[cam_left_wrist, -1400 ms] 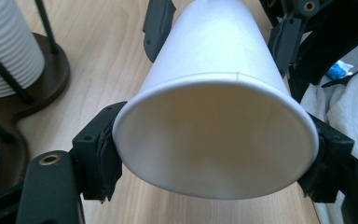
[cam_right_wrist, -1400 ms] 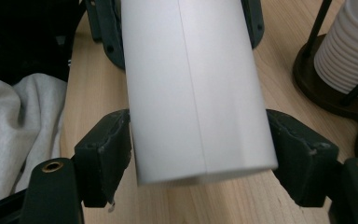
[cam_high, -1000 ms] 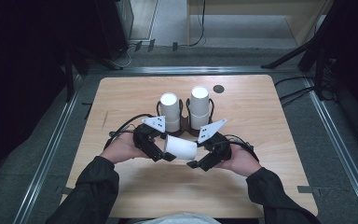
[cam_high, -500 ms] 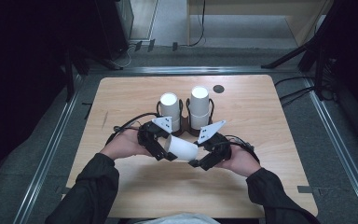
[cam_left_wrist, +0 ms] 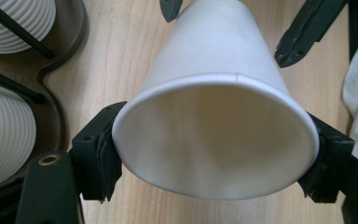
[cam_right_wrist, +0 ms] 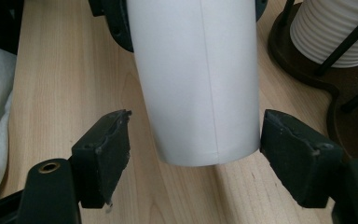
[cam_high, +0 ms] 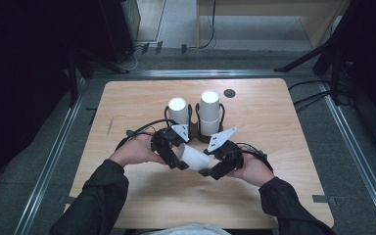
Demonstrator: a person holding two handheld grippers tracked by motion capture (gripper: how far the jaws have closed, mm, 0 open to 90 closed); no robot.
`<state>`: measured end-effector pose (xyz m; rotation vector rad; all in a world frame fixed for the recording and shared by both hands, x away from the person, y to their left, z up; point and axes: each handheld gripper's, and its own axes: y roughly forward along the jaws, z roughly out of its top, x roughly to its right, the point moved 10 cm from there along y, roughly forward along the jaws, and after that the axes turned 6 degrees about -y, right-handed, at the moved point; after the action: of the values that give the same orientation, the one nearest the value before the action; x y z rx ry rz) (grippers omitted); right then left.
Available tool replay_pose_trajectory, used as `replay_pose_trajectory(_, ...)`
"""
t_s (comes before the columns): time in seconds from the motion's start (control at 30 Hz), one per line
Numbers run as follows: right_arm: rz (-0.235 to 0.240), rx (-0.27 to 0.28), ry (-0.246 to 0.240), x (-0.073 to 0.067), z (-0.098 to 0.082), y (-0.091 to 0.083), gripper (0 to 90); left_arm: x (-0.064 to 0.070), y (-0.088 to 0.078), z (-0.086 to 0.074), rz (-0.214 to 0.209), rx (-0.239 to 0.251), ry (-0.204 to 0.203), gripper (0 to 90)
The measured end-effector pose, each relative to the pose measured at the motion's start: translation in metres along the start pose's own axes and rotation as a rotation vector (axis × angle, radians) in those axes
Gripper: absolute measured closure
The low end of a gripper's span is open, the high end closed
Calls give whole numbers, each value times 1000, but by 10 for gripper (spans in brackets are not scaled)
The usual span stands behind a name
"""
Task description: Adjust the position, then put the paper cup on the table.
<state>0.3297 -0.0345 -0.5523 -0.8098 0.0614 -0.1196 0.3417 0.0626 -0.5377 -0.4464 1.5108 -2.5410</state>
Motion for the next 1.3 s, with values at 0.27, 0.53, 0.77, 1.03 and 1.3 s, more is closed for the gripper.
replay_pose_trajectory(0.27, -2, -11, 0, -1, -1, 3, 238, 2, 9, 1, 16, -61, 7, 220)
replay_pose_trajectory(0.53, 2, -23, -13, -3, 0, 9, 238, 6, 12, 3, -9, -62, 5, 217)
replay_pose_trajectory(0.77, 3, -30, -30, -5, 1, 14, 251, 10, 14, 6, -36, -47, 0, 217)
replay_pose_trajectory(1.03, 12, -46, -50, -8, 0, 18, 315, 12, 16, 6, -42, -49, 13, 216)
replay_pose_trajectory(1.3, -3, -32, -53, -5, 3, 13, 316, 9, 11, 12, -7, 57, 35, 32)
